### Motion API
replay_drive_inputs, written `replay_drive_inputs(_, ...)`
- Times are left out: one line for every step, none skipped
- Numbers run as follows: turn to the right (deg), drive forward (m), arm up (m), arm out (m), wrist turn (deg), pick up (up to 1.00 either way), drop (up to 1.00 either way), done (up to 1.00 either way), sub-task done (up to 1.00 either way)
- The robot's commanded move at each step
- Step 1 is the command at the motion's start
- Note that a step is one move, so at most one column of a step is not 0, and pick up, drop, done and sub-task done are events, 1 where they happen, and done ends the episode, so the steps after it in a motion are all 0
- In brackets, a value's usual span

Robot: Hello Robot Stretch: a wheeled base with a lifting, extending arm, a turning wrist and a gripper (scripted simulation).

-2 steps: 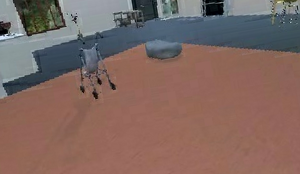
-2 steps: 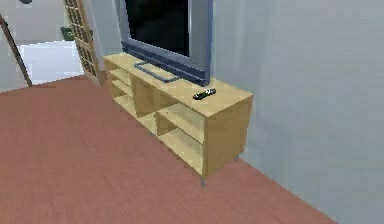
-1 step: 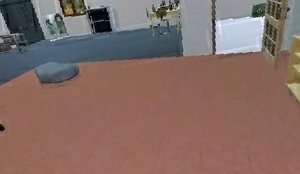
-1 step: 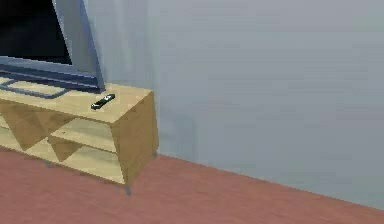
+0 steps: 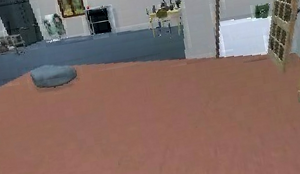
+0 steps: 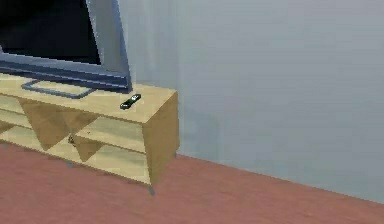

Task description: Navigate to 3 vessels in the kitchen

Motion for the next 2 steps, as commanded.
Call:
replay_drive_inputs(0.0,1.0,0.0,0.0,0.0,0.0,0.0,0.0,0.0)
replay_drive_inputs(3.0,0.0,0.0,0.0,0.0,0.0,0.0,0.0,0.0)
